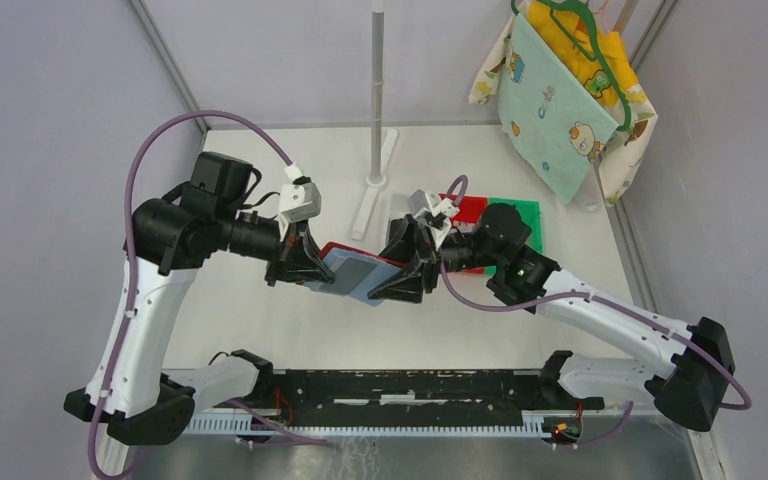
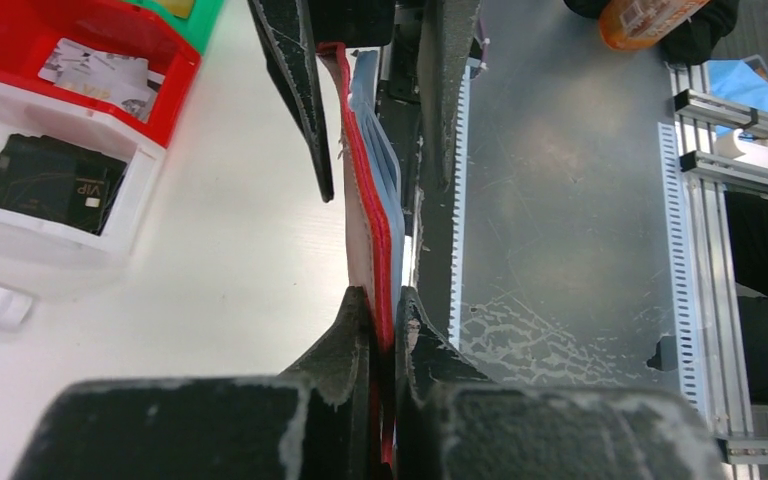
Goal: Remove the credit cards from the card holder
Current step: Remove the credit card from the card holder.
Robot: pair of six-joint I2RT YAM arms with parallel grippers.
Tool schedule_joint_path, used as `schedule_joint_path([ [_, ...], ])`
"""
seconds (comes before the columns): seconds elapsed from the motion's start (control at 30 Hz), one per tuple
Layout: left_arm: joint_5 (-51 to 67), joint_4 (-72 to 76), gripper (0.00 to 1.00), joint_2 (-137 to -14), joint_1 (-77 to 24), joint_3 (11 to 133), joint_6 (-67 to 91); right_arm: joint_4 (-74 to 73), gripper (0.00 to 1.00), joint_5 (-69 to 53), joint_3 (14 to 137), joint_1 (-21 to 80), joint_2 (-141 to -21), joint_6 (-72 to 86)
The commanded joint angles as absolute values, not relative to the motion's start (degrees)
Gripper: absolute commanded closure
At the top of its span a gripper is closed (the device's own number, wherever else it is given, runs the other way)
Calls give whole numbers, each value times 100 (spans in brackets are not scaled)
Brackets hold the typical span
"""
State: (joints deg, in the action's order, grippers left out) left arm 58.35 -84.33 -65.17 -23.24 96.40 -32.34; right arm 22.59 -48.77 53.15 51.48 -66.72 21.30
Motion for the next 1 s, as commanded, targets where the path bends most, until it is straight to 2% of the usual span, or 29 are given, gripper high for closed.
schedule_joint_path([
  [0.0,5703,-8009,98,-6365,-2331,9866,-3108,2338,44,-4756,5120,5015,-6352,2185],
  [0.07,5689,-8016,98,-6355,-2330,9834,-3127,2414,46,-4725,5127,4983,-6358,2228],
  [0.23,5630,-8029,98,-6346,-2333,9826,-3144,2054,82,-4591,5502,4966,-6605,2266],
  [0.33,5496,-7908,98,-6273,-2329,9739,-3119,1578,99,-4325,5725,4966,-6710,2256],
  [0.53,5721,-7347,74,-6097,-2330,9272,-2716,2227,100,-3788,5650,4997,-6750,3056],
  [0.7,5304,-6851,67,-6025,-2328,8991,-2530,2500,100,-3811,5586,5118,-6699,3339],
  [0.8,4939,-6082,57,-5768,-2332,8658,-1984,2483,100,-3664,5538,5159,-6697,3418],
  [0.87,4909,-5820,45,-5583,-2332,8527,-1865,2408,100,-3552,5566,5159,-6751,3550],
  [0.97,4962,-5908,42,-5532,-2329,8529,-1972,2272,100,-3449,5616,5168,-6780,3621],
])
